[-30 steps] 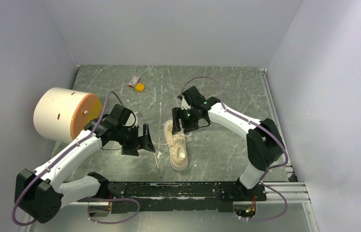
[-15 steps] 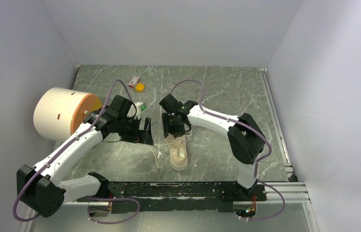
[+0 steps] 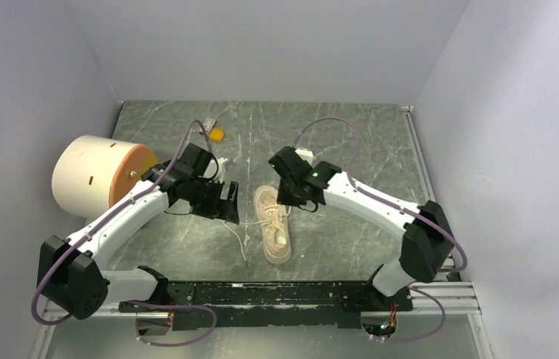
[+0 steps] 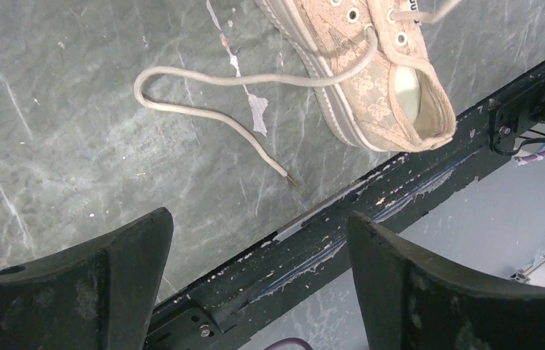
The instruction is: Tie the shoes
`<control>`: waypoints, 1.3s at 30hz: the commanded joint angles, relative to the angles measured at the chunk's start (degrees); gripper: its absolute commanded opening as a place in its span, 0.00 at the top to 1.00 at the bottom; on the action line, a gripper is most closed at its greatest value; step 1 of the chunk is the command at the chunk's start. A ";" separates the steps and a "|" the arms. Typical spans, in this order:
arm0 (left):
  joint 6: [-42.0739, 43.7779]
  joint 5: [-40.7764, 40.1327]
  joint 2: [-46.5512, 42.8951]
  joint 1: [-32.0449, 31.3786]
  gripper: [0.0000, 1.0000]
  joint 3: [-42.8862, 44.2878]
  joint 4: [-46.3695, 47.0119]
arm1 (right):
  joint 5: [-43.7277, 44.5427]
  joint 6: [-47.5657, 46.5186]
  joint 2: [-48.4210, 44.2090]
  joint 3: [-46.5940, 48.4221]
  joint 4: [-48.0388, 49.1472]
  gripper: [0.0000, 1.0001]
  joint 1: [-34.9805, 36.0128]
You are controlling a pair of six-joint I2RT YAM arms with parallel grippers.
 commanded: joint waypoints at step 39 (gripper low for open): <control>9.21 16.52 11.52 0.21 0.23 -7.93 29.07 | -19.23 -23.14 4.20 -16.81 12.90 0.59 -8.35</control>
